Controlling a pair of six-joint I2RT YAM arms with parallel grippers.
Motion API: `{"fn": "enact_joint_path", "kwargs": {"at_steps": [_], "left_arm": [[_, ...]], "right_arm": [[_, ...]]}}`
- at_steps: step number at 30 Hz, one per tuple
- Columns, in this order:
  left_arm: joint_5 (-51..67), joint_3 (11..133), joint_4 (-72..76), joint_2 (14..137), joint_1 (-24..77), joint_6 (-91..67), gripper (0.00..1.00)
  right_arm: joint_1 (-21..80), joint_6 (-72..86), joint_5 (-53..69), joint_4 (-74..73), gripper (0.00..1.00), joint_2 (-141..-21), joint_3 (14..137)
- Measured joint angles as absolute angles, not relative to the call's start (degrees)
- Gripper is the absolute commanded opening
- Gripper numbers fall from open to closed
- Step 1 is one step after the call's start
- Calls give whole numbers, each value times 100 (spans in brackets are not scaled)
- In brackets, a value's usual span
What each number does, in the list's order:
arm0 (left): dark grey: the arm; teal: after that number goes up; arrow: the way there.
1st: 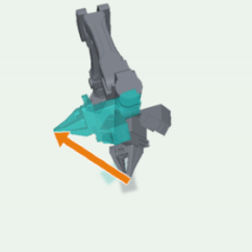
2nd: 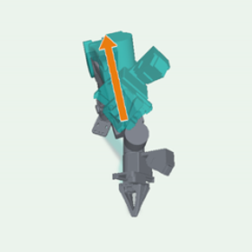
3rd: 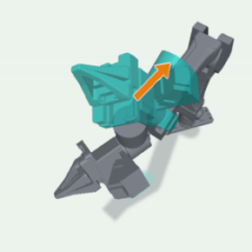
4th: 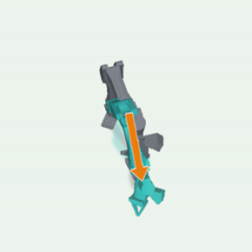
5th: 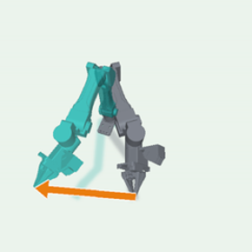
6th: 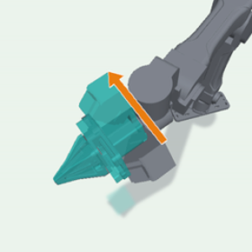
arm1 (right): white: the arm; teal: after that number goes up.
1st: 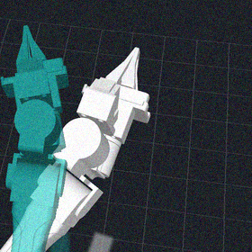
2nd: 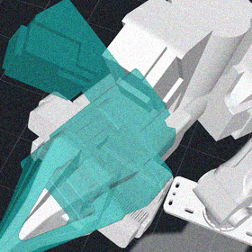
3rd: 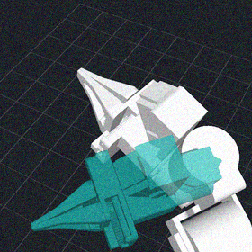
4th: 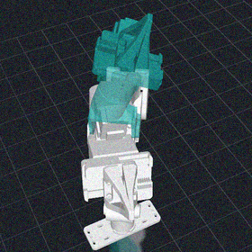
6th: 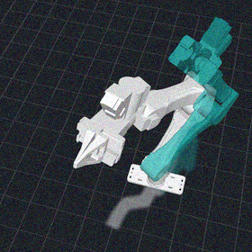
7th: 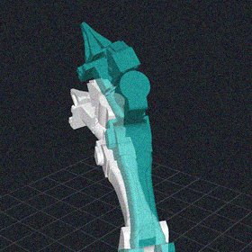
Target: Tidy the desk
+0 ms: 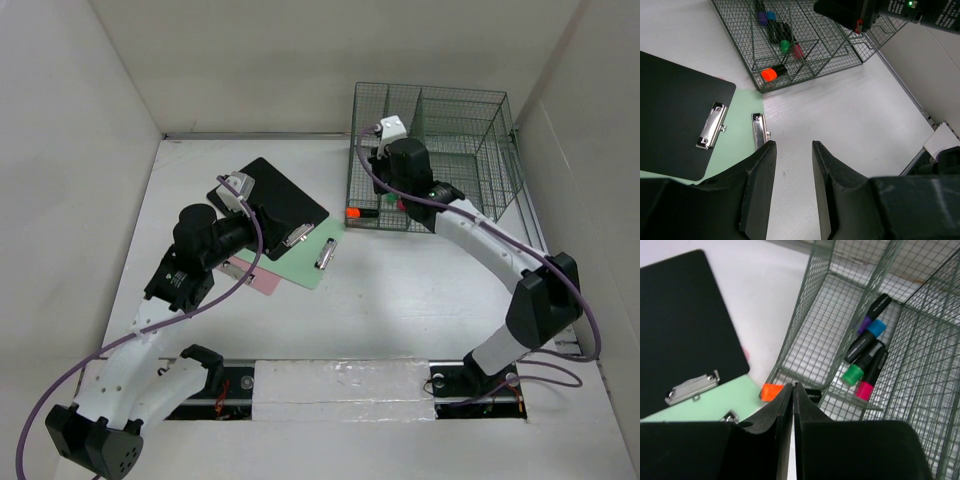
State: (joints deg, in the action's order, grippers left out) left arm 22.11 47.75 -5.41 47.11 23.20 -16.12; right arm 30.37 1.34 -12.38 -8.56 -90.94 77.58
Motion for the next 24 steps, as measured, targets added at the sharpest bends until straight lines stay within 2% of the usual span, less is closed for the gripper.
{"fn": "enact_joint_path", "kwargs": {"at_steps": [3, 4, 7, 16, 19, 24], "left_arm": [[2209, 4775, -541, 4713, 2320, -1612, 31], [2209, 4775, -541, 4713, 2320, -1612, 31], [2206, 4775, -541, 4711, 2320, -1612, 31], [2206, 4775, -541, 4713, 2320, -1612, 31], [2204, 4775, -541, 4711, 2320, -1612, 31], [2206, 4775, -541, 4711, 2320, -1612, 31]], "right_arm": [[3190, 134, -1125, -843, 28, -8938, 7570], [3245, 128, -1090, -803, 39, -8914, 7505], [3422, 108, -1066, -794, 49, -9052, 7404], [3706, -25, -1262, -919, 53, -10296, 7481], [3717, -91, -1361, -1022, 48, -10621, 7642], [3717, -161, -1542, -1068, 46, -10993, 7953]]}}
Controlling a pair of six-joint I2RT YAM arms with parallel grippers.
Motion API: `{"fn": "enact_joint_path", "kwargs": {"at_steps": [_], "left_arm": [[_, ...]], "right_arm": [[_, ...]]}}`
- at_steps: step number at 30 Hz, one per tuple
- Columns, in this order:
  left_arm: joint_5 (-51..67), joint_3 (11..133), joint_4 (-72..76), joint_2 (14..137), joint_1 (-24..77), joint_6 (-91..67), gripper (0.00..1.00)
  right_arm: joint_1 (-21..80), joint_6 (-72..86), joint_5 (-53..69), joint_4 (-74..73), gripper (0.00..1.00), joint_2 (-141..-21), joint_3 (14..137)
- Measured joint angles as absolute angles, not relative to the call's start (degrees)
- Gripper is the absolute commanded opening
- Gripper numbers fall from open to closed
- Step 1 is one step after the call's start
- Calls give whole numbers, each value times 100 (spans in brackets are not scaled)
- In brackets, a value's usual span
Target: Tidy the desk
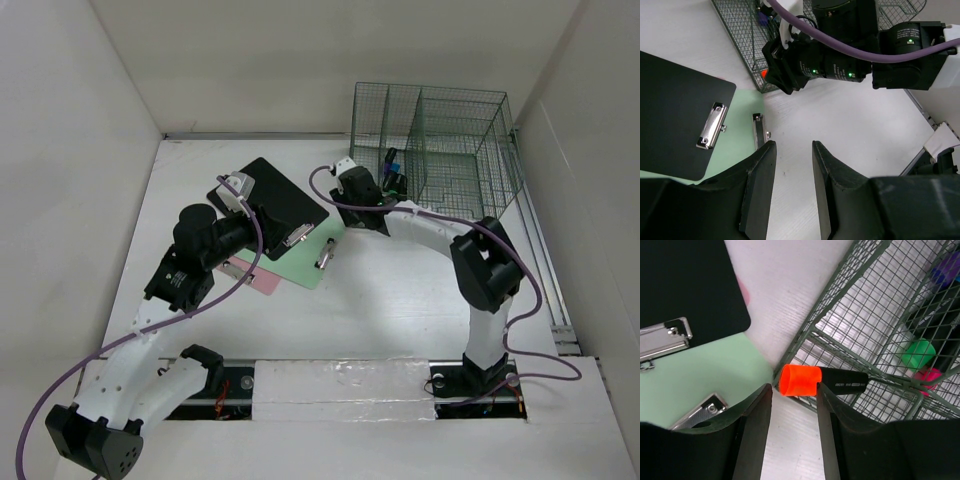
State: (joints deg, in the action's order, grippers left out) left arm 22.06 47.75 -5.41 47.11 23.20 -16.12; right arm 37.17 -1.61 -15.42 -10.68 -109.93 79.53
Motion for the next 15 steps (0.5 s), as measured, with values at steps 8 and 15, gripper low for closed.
{"fn": "enact_joint_path", "kwargs": {"at_steps": [8, 15], "left_arm": [[2204, 4775, -541, 4711, 2320, -1612, 31], [2202, 4775, -541, 4711, 2320, -1612, 31]], "right_arm": [[3717, -263, -1920, -1157, 42, -11222, 8235], [3723, -322, -1973, -1168, 43, -11365, 8396]]}}
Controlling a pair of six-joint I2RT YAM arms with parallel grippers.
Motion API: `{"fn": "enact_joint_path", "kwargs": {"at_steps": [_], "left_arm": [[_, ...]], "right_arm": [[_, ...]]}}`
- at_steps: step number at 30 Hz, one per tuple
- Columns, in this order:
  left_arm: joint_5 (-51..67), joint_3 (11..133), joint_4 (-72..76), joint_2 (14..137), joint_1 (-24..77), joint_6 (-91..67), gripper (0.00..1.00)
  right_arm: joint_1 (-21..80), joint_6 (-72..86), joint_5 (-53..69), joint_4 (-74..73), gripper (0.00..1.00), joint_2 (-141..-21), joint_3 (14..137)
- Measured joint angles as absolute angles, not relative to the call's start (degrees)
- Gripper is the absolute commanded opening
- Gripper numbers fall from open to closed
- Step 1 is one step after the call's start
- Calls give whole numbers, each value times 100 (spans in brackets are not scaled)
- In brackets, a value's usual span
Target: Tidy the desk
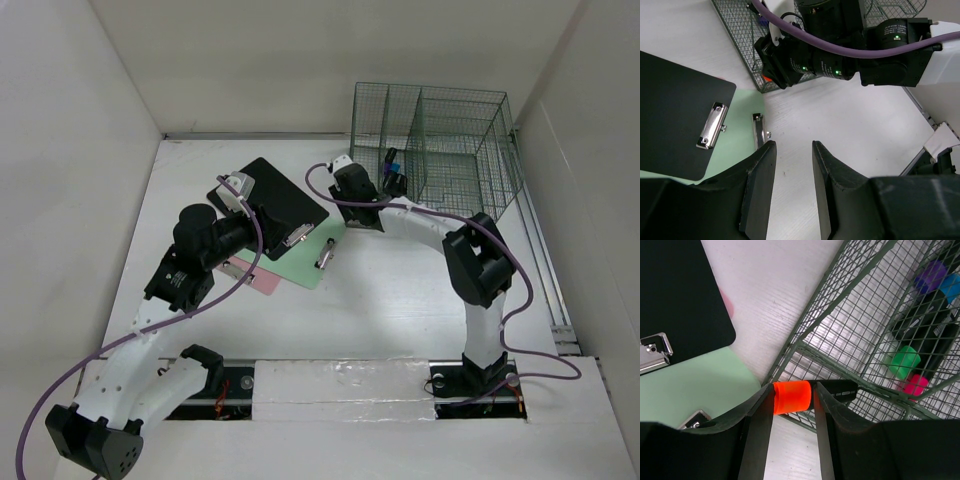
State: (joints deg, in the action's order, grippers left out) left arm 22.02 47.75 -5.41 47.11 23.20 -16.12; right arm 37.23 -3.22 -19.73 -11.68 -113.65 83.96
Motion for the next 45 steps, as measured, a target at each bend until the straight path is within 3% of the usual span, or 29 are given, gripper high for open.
{"fn": "enact_joint_path", "kwargs": {"at_steps": [10, 26, 45], "left_arm": [[2204, 4775, -541, 4711, 2320, -1612, 31], [2206, 4775, -541, 4711, 2320, -1612, 31], [2222, 4775, -539, 4786, 2320, -1612, 31]], "right_arm": [[3723, -320, -1890, -1208, 42, -11428, 8396], [3900, -189, -2495, -1201, 18, -11378, 8383], [3568, 351, -2969, -939, 11, -10464, 7686]]}}
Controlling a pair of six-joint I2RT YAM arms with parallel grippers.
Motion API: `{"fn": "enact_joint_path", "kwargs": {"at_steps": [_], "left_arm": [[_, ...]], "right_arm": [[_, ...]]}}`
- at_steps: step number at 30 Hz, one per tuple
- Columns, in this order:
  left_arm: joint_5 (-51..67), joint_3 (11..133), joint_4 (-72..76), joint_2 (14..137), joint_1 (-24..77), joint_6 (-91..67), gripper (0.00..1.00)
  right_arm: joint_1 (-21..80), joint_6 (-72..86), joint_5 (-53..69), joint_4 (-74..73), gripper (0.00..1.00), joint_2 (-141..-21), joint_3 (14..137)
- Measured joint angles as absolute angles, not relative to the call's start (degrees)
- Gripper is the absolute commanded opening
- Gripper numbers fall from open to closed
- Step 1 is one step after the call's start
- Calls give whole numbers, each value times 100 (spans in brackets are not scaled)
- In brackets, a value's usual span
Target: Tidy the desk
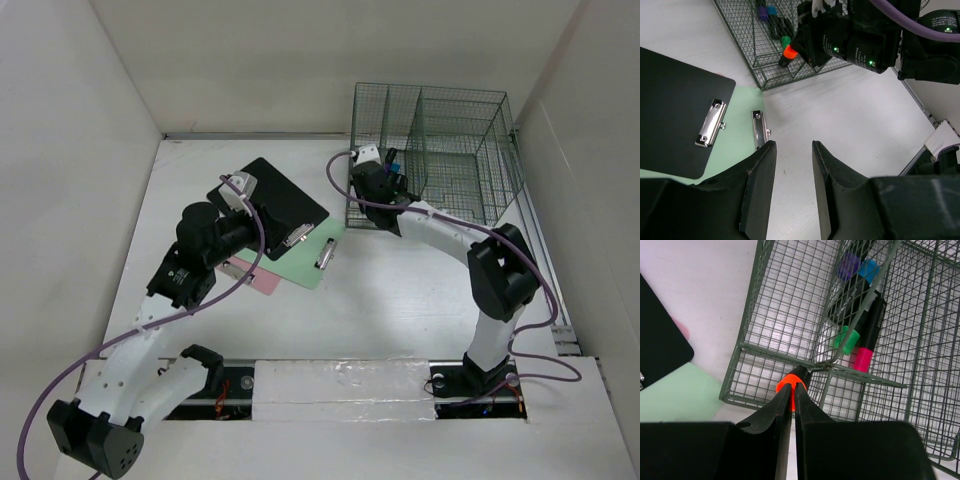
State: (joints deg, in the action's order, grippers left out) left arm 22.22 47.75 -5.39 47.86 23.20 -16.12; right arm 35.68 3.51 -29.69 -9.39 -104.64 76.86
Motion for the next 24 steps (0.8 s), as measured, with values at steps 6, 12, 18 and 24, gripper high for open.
{"fn": "enact_joint_path", "kwargs": {"at_steps": [6, 12, 18, 24], "left_arm": [[2233, 4775, -541, 4958, 2320, -1614, 31], [2235, 4777, -541, 5168, 2320, -1619, 31], [2359, 4840, -539, 5693, 2320, -1769, 27], [2777, 4930, -180, 6556, 2486, -2377, 20]], "right_arm": [[3465, 513, -2943, -624, 9, -10372, 7481], [3339, 637, -2910, -364, 8, -10267, 7266], [3164, 718, -2749, -119, 7, -10267, 7203], [3105, 746, -2543, 110, 7, -10232, 7074]]}}
